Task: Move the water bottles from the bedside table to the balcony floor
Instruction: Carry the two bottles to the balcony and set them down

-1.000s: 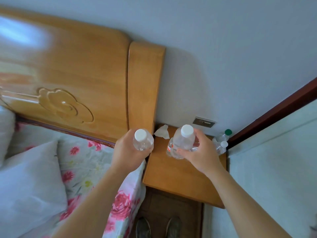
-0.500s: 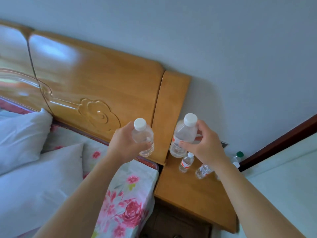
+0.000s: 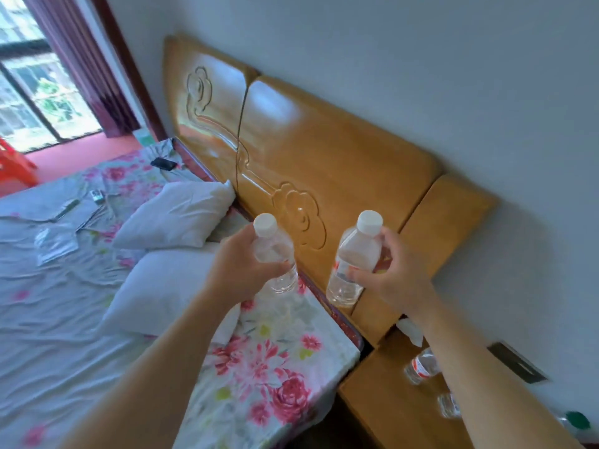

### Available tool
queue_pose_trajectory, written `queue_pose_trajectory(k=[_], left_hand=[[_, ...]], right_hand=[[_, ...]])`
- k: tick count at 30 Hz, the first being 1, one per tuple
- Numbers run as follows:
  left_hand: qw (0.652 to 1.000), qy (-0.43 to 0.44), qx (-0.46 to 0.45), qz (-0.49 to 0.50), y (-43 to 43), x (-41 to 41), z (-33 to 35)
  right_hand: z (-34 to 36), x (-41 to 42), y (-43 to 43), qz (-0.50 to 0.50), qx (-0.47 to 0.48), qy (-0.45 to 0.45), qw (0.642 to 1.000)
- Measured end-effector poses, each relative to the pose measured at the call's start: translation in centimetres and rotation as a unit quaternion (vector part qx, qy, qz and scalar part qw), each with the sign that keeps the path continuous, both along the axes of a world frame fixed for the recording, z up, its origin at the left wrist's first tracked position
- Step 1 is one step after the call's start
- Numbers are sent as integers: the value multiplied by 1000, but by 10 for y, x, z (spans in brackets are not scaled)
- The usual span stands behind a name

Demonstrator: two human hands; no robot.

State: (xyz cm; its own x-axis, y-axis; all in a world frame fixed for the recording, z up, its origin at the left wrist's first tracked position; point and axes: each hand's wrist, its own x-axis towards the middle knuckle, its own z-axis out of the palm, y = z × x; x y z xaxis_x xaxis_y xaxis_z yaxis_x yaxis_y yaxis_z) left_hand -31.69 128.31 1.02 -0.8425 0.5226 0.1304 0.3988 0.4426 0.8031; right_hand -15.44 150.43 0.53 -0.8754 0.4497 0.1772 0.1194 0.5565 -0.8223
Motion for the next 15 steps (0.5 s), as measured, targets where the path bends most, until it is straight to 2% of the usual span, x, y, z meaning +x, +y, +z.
queue_pose_trajectory(k=[9,15], left_hand=[[980,44,-12,194,-110,19,5],[950,43,34,306,-199,48,17]], right_hand=[[-2,-64,-63,172,8,-1,985],[19,-104,-143,268,-10,16,963]])
